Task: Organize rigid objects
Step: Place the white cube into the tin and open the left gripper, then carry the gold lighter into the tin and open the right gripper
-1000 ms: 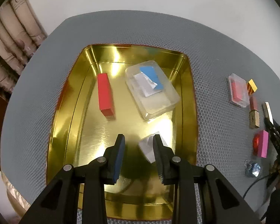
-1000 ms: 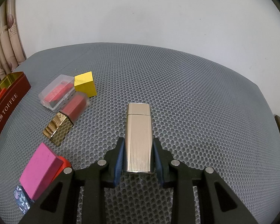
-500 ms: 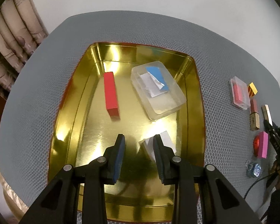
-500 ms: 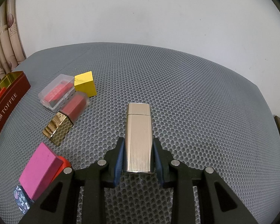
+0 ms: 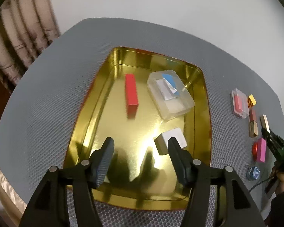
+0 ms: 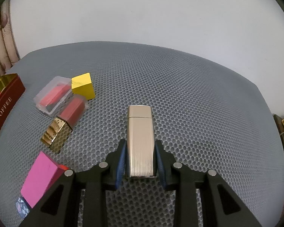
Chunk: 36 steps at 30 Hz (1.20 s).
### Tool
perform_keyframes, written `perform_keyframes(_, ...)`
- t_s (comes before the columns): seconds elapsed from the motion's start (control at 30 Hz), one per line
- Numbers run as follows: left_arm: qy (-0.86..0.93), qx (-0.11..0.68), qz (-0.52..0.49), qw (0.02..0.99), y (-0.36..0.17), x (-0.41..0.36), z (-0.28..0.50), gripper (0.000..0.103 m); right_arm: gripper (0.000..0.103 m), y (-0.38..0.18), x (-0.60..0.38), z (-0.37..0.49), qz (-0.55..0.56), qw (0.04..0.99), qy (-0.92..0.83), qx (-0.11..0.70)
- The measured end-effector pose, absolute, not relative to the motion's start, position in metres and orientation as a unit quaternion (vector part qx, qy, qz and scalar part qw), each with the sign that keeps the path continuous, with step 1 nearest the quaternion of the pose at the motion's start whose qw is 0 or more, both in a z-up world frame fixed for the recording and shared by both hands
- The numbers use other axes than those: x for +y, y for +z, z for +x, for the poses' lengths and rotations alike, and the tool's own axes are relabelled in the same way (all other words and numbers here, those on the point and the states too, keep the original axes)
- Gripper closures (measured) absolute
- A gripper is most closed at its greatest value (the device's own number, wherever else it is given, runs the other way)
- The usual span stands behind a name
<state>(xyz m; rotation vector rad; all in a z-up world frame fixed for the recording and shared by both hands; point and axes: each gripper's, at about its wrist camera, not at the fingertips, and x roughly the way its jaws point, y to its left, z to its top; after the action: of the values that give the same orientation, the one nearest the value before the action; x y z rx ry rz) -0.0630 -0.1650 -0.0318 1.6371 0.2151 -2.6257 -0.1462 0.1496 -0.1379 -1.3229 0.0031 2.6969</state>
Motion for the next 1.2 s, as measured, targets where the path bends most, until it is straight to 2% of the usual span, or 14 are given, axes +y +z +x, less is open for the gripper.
perform_keyframes(0.1,-0.851,0.070,0.520,0.027,-0.031,-0.168,-0.058,0.039,0.073,-0.135,0.152,-0.146,-0.443,0.081,0.893,-0.004)
perform_keyframes(0.23,-0.857,0.057,0.511,0.038,-0.026,-0.170,-0.059,0.036,0.073,-0.125,0.159,-0.144,-0.441,0.095,0.892,0.000)
perform_keyframes(0.43,-0.859,0.085,0.503,0.047,-0.022,-0.185,-0.059,0.034,0.073,-0.088,0.161,-0.143,-0.415,0.093,0.905,0.010)
perform_keyframes(0.73,-0.869,0.102,0.476,0.083,-0.013,-0.209,-0.053,0.034,0.073,-0.045,0.093,-0.154,-0.394,-0.001,0.919,0.002)
perform_keyframes(1.2,-0.867,0.155,0.455,0.130,-0.007,-0.260,-0.045,0.034,0.073,-0.017,-0.099,-0.150,-0.405,-0.174,0.896,-0.058)
